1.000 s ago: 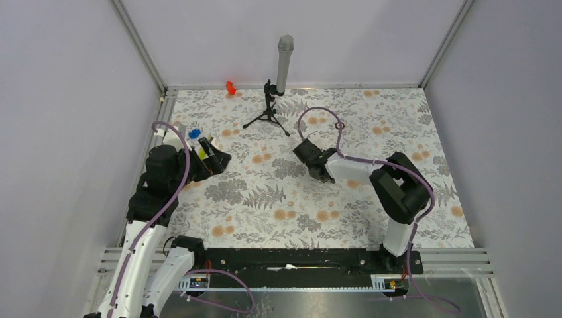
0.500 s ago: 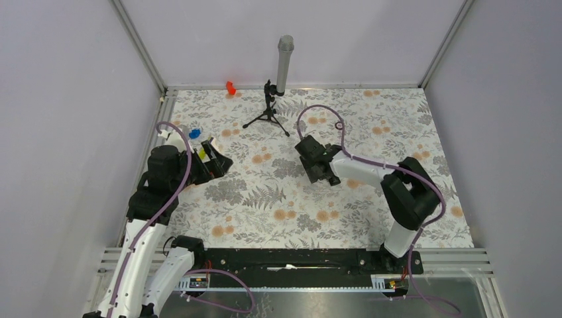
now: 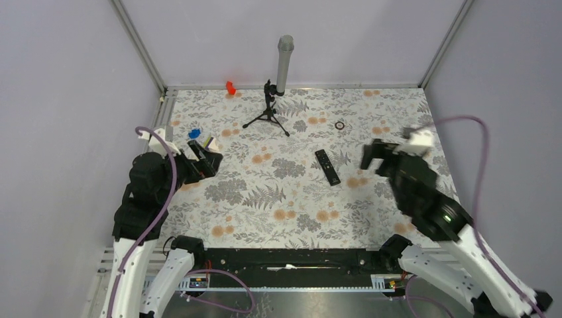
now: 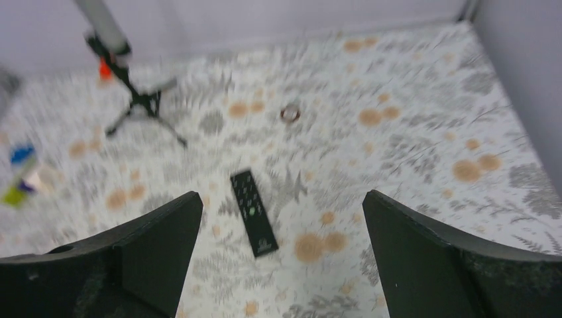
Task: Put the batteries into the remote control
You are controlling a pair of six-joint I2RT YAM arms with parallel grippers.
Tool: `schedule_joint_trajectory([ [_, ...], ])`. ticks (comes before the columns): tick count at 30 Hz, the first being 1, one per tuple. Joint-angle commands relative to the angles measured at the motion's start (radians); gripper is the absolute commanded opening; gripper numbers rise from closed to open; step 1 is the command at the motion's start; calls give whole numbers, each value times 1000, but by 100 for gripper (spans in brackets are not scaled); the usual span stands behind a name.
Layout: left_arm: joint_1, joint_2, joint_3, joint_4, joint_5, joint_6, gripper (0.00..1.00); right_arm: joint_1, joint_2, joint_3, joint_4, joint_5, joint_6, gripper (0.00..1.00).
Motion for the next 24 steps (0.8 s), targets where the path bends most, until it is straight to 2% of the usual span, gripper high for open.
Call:
schedule_joint_trajectory([
  [1,2,-88,58,-11,-111,59,99,-6,-251,-14,-5,271,-88,100],
  [6,2,-156,88,-66,-177,80,99,-6,-449,-33,74,381,-319,100],
  [10,2,-214,100,-103,-186,79,99,-6,-542,-49,184,417,-402,100],
  [15,2,-264,95,-104,-210,74,99,-5,-584,-71,253,415,-434,100],
  [20,2,-263,83,-64,-106,68,99,-5,-587,-78,268,395,-427,100],
  [24,2,-264,88,-62,-128,54,99,-5,-574,-78,269,397,-423,100],
])
